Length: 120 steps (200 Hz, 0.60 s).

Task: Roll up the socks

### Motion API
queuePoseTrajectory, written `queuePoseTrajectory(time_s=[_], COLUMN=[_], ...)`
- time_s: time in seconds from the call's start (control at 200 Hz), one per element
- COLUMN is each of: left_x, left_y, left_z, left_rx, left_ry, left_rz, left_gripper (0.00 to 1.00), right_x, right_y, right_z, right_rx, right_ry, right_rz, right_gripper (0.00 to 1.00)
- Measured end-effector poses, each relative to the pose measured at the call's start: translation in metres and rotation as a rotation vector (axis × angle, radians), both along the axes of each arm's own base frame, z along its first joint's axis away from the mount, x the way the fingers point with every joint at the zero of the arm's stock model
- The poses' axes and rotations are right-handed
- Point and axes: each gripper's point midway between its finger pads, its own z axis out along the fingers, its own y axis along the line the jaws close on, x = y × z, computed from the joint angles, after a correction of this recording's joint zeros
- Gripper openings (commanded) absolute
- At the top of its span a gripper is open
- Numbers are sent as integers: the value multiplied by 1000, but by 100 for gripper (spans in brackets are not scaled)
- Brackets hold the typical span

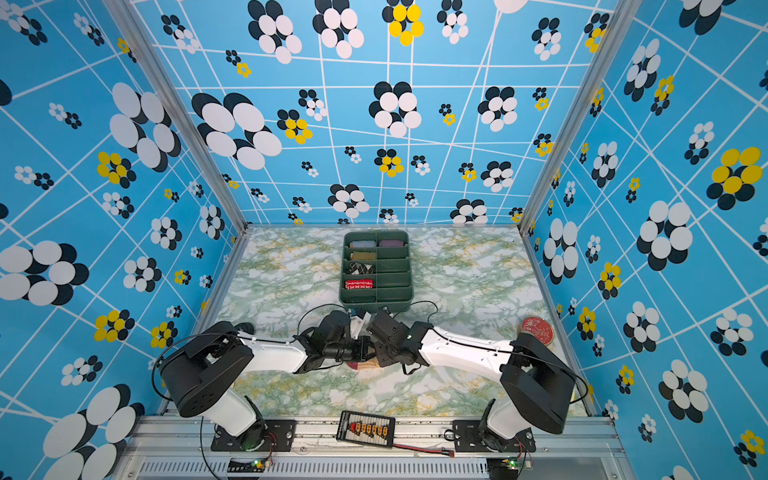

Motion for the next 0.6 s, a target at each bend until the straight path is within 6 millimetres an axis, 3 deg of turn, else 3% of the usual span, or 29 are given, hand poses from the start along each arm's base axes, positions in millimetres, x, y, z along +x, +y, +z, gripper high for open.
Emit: queuePoseTrajectory(time_s=[0.145,0.28,0.6], left_x=[0,0,0], left_y=[0,0,0], left_z=[0,0,0], left_rx=[1,1,0], left_ry=[-3,-5,-6], left_rz=[-2,-4,-4], left_gripper=[0,0,0], right_x=[9,11,13], right_y=[-24,-44,-33], right_z=[8,1,-25], right_rx=[68,64,58], right_ry=[-27,-25,18], right_rz=[-86,-142,-139], right_gripper=[38,37,36])
